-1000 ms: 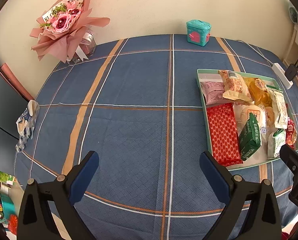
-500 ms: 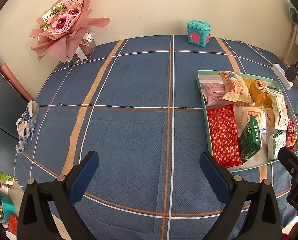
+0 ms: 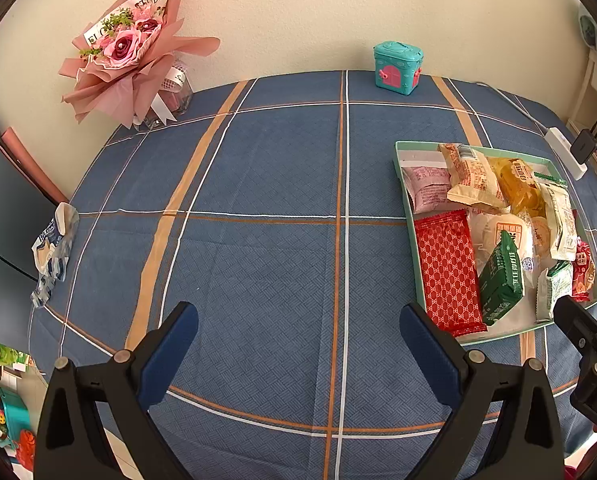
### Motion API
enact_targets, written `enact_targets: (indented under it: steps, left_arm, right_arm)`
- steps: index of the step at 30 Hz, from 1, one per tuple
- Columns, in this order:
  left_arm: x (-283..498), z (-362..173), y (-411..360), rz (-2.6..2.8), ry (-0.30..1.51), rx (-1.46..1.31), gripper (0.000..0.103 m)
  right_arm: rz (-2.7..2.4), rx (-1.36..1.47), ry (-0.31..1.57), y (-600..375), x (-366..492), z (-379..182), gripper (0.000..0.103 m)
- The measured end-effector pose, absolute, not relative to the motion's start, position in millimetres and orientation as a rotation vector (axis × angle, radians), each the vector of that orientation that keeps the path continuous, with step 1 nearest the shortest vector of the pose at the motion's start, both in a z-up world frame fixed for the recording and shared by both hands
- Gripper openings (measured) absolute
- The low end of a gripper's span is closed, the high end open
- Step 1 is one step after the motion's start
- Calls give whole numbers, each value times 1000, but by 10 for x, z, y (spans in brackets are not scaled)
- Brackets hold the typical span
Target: Organize snacks
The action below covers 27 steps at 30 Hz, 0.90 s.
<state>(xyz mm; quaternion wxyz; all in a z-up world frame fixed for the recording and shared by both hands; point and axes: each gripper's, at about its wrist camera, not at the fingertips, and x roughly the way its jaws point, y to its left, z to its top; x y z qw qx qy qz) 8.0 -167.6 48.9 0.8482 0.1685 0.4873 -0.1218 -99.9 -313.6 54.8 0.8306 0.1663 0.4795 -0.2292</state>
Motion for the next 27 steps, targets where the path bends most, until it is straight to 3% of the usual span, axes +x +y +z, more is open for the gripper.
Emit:
enact_targets:
  steps: [27]
  left_arm:
    - [87, 517, -1656, -266, 1003, 360, 101]
  right_arm:
    - [-478, 357, 1026, -3147, -1010, 523, 103]
